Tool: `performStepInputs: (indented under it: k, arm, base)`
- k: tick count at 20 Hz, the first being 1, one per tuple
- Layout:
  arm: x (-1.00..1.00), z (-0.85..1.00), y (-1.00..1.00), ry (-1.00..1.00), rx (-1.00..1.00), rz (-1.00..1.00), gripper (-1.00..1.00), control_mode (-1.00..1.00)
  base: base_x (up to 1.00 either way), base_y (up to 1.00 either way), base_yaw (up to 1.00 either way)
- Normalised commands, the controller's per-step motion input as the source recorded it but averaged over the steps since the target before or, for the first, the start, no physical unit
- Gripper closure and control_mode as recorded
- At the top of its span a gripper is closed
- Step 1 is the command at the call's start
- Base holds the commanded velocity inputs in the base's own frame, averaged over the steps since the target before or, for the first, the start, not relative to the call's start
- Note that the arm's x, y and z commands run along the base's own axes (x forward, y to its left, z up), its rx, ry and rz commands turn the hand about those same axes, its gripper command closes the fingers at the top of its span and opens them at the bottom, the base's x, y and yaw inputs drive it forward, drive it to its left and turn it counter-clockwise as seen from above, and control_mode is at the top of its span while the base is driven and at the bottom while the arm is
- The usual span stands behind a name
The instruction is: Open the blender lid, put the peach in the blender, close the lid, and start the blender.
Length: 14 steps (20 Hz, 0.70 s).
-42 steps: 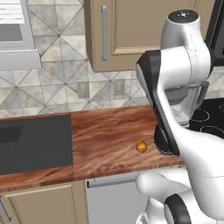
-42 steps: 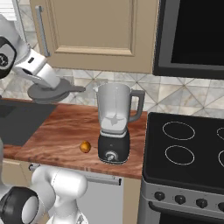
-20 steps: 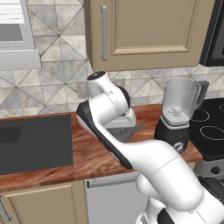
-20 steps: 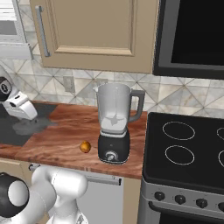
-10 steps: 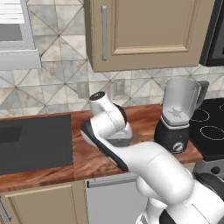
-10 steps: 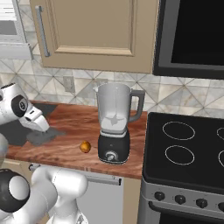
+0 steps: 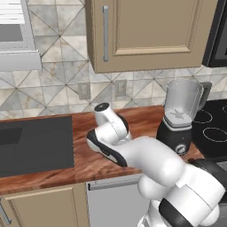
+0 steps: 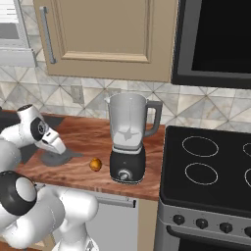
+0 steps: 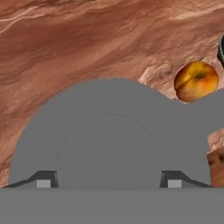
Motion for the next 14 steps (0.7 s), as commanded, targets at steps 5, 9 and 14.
performStepInputs:
  k: [5,9,14]
  arm:
    - [0.32,-0.26,0.00,0.00,0.03,0.00,1.00,-1.00]
    - [0.17,-0.38,0.00,0.00,0.03,0.00,1.00,-1.00]
    - [0.12,-0.25,0.00,0.00,0.06,0.00,1.00,-1.00]
  base:
    - [0.00,0.00,0.00]
    - [0.00,0.00,0.00]
    - [0.00,0.00,0.00]
